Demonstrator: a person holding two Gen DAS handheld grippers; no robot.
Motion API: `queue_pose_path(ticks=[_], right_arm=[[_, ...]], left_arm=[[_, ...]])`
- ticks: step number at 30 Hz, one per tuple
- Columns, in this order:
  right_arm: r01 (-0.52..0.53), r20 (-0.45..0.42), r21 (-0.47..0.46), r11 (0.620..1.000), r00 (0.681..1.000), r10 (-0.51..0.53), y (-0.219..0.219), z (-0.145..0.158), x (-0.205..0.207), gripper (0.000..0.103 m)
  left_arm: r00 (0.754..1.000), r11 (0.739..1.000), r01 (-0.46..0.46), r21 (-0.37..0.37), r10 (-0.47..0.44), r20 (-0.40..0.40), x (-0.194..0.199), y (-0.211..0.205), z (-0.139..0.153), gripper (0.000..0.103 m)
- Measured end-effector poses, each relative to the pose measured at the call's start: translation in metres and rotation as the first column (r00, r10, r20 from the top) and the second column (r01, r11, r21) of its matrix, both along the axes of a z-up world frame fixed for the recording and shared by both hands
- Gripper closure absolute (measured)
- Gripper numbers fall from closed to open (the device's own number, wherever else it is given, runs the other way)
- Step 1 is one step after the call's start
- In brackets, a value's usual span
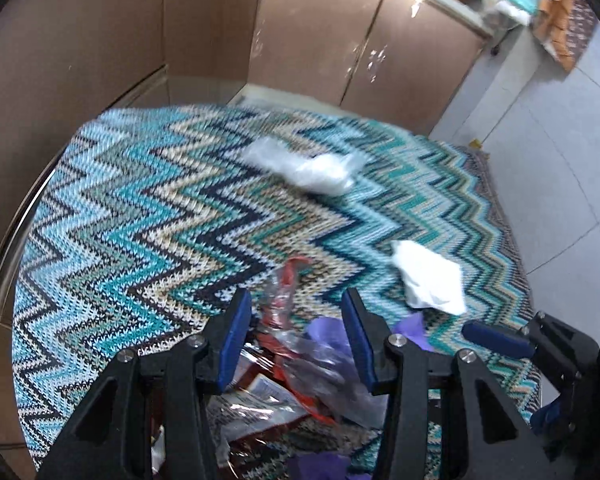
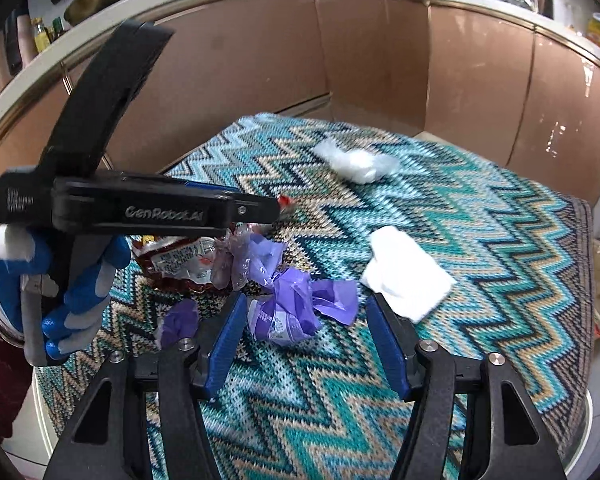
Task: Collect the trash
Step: 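Grasp a red-strapped clear bag with the left gripper while the right gripper grasps a purple glove, then carry both items over the white bin and open both grippers to drop them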
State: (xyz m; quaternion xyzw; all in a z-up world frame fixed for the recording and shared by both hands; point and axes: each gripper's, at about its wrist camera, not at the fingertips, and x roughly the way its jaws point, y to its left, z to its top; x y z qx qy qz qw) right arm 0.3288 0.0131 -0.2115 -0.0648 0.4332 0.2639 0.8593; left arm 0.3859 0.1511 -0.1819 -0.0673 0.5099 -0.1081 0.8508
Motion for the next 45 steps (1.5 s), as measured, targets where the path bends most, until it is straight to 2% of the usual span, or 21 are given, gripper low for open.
queue_pose_path(ticks=[3,5,7,8,9,10,13,20,25,29,37,41,45], right_arm=[[-0.014,-0.034,0.0,1.0,0.999,0.014,0.007,-0.013,0.01,0.05],[-0.018,-0.052,-0.004,1.0,0.998,0.017,0.008,-0.021,0.015,0.057],[-0.021,-0.072,0.02,1.0,0.997,0.022,0.007,-0.026,0.017,0.064],[-0.025,-0.078,0.038,0.999,0.997,0.028,0.006,-0.026,0.017,0.071],[-0.028,-0.079,0.043,0.999,0.996,0.031,0.006,-0.025,0.016,0.073],[-0.028,-0.071,0.037,0.999,0.997,0.031,0.005,-0.024,0.014,0.08],[-0.031,-0.057,0.028,0.999,0.998,0.032,0.002,-0.017,0.007,0.084],[-0.007,-0.01,0.045,0.999,1.0,0.007,-0.015,0.007,-0.018,0.085],[0.009,0.02,0.052,0.999,1.0,-0.01,-0.029,0.023,-0.042,0.085],[0.036,0.031,0.07,0.997,0.999,-0.039,-0.045,0.032,-0.061,0.085],[0.11,0.079,0.107,0.988,0.99,-0.119,-0.091,0.054,-0.101,0.085],[0.169,0.108,0.133,0.976,0.977,-0.184,-0.128,0.066,-0.118,0.085],[0.246,0.131,0.153,0.957,0.955,-0.266,-0.169,0.074,-0.134,0.085]], left_arm=[[0.999,1.0,0.011,-0.01,-0.012,-0.045,0.003,-0.001,-0.01,0.059],[0.998,1.0,0.018,-0.004,-0.018,-0.066,0.002,-0.004,-0.016,0.059],[0.997,1.0,0.02,0.0,-0.02,-0.08,0.004,-0.006,-0.022,0.067],[0.996,1.0,0.021,-0.007,-0.021,-0.087,0.004,-0.007,-0.025,0.077],[0.996,1.0,0.017,-0.011,-0.018,-0.089,0.005,-0.009,-0.025,0.081],[0.996,1.0,0.012,-0.018,-0.014,-0.086,0.006,-0.008,-0.025,0.082],[0.998,0.999,0.01,-0.05,-0.013,-0.065,0.004,-0.01,-0.02,0.085],[0.999,0.996,0.044,-0.079,-0.042,0.032,-0.02,-0.022,0.014,0.086],[0.995,0.995,0.035,-0.097,-0.026,0.094,-0.041,-0.022,0.042,0.088],[0.992,0.994,0.025,-0.104,-0.012,0.124,-0.057,-0.019,0.058,0.088],[0.986,0.997,0.029,-0.073,-0.017,0.166,-0.087,-0.031,0.084,0.088],[0.981,0.997,0.06,-0.05,-0.05,0.186,-0.095,-0.057,0.098,0.088],[0.973,0.992,0.12,-0.025,-0.113,0.2,-0.098,-0.101,0.108,0.088]])
